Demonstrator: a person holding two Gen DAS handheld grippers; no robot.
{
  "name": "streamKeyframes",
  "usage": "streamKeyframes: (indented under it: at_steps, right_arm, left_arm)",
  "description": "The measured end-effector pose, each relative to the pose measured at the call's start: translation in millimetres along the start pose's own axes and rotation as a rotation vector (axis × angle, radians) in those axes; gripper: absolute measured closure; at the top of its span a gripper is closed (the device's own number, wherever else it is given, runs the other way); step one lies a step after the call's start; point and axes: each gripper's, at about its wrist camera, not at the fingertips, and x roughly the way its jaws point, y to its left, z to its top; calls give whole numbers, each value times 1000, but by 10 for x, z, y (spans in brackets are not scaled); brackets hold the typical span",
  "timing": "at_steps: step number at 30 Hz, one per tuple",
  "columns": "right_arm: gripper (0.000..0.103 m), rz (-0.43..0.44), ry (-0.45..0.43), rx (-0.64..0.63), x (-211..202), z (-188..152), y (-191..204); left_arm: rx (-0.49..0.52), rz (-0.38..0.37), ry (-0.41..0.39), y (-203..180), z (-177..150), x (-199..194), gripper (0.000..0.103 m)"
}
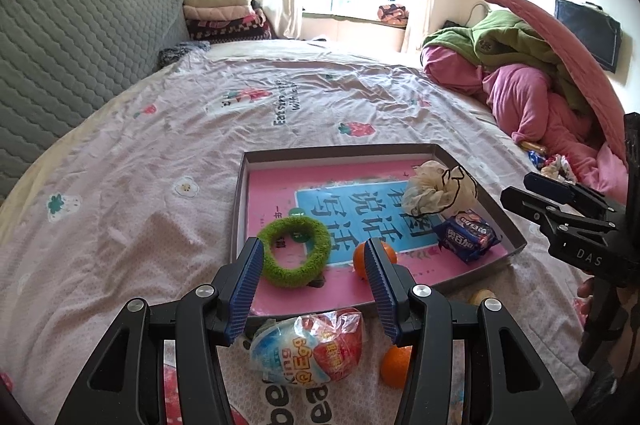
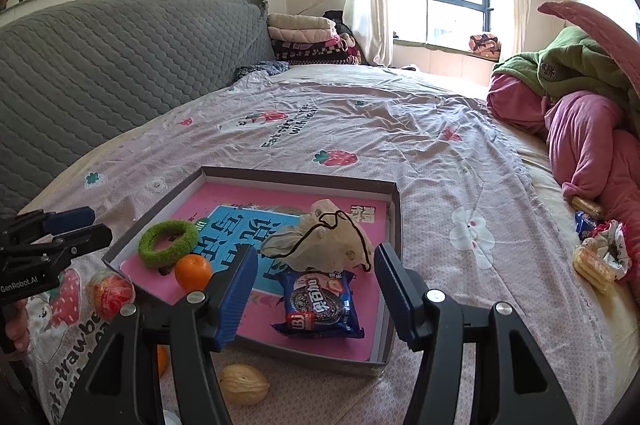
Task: Organize objects
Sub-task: 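Withdraw both grippers up and back out of the tray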
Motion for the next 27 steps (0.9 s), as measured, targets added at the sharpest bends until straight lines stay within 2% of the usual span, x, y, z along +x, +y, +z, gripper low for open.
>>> streamKeyframes:
  at_steps: [20,27]
  right_arm:
    - [43,12,-55,-19,-283,-104,143]
    - [43,12,-47,-30,-359,-202,189]
  left_arm:
    - [-12,-9,6,-48,-260,-235,49]
    - [-6,-21,9,-116,-387,-338,49]
